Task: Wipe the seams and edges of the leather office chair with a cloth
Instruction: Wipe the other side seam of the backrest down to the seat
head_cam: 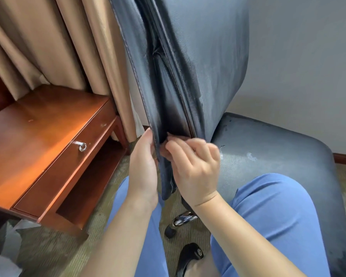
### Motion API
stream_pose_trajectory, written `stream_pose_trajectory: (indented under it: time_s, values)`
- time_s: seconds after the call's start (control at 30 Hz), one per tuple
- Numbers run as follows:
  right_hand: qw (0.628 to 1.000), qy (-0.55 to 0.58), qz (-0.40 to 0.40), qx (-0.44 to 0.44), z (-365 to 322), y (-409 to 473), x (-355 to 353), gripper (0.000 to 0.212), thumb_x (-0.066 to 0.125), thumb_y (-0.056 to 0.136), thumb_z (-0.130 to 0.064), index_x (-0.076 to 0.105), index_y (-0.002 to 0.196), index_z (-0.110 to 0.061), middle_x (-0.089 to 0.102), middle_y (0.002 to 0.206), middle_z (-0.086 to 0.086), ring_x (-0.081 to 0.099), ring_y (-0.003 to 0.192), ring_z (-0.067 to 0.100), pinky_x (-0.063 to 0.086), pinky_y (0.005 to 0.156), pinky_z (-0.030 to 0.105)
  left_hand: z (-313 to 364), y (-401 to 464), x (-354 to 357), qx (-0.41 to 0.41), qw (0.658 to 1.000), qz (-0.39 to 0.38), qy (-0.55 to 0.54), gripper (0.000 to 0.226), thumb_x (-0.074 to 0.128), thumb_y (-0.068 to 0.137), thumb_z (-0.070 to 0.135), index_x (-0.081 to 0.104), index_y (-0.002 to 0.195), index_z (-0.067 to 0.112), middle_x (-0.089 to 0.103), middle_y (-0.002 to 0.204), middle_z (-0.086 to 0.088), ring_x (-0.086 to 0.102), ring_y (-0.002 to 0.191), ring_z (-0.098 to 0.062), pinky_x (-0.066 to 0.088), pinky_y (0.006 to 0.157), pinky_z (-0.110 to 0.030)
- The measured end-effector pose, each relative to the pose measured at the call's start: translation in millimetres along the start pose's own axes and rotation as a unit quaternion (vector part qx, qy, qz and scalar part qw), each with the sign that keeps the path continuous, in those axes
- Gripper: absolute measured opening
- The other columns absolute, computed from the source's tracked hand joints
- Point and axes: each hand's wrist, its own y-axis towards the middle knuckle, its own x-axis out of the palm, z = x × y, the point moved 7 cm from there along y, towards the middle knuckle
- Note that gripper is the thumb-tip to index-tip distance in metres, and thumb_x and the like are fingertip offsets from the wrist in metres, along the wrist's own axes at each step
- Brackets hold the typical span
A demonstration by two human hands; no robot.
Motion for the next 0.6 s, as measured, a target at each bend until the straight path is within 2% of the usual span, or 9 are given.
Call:
stream_pose_trajectory:
  time_s: [0.17,0.27,0.33,0.43,0.5,0.6]
  values:
    - [0.998,0.012,-0.057,-0.002,7.8,-34.4,17.4,0.021,0.057,0.092,-0.014,0.071,0.077,-0.017,0.07,0.086,-0.011,0.054,0.071,0.018,0.044,0.057,0.033,1.0,1.6,-2.1,0.011,1.0,-0.015,0.015,0.036,0.036,0.099,0.032,0.07,0.088,0.026,0.072,0.098,0.008,0.065,0.093,-0.005,0.046,0.086,-0.028]
    - [0.996,0.074,-0.019,0.042,13.0,-22.9,6.0,0.007,0.069,0.085,-0.009,0.072,0.08,-0.011,0.072,0.095,-0.007,0.055,0.069,0.022,0.048,0.059,0.033,1.0,1.8,-1.3,0.021,0.999,-0.025,0.022,0.032,0.037,0.099,0.031,0.068,0.094,0.024,0.07,0.1,0.0,0.062,0.095,-0.008,0.045,0.086,-0.028]
    - [0.989,0.111,0.03,0.088,21.0,-8.9,-6.2,0.001,0.074,0.082,-0.008,0.073,0.082,-0.009,0.07,0.099,-0.004,0.058,0.074,0.023,0.05,0.069,0.029,0.0,2.2,-0.6,0.025,0.999,-0.026,0.028,0.033,0.037,0.1,0.032,0.069,0.098,0.023,0.07,0.107,-0.003,0.062,0.099,-0.009,0.046,0.087,-0.028]
    - [0.973,0.148,0.079,0.156,36.6,0.7,-14.2,0.014,0.071,0.083,-0.007,0.062,0.092,-0.013,0.059,0.104,-0.001,0.058,0.086,0.024,0.048,0.081,0.025,-1.7,2.5,2.6,0.027,0.999,-0.018,0.022,0.033,0.038,0.101,0.029,0.07,0.1,0.025,0.072,0.103,0.006,0.066,0.096,-0.004,0.05,0.079,-0.021]
    - [0.971,0.157,0.061,0.17,41.4,-3.2,-9.6,0.021,0.069,0.083,-0.007,0.055,0.097,-0.014,0.059,0.104,0.003,0.056,0.089,0.025,0.047,0.082,0.025,-3.4,2.3,4.7,0.027,1.0,-0.008,0.012,0.032,0.037,0.102,0.024,0.068,0.111,0.022,0.072,0.105,0.006,0.067,0.096,-0.002,0.052,0.076,-0.017]
    - [0.969,0.162,0.032,0.185,46.4,-21.4,-0.3,0.018,0.063,0.086,-0.008,0.055,0.101,-0.011,0.064,0.1,0.011,0.057,0.091,0.023,0.047,0.087,0.026,-7.2,3.8,4.7,0.035,0.999,0.006,0.031,0.034,0.038,0.102,0.024,0.061,0.126,0.022,0.065,0.125,0.002,0.058,0.118,-0.01,0.046,0.101,-0.031]
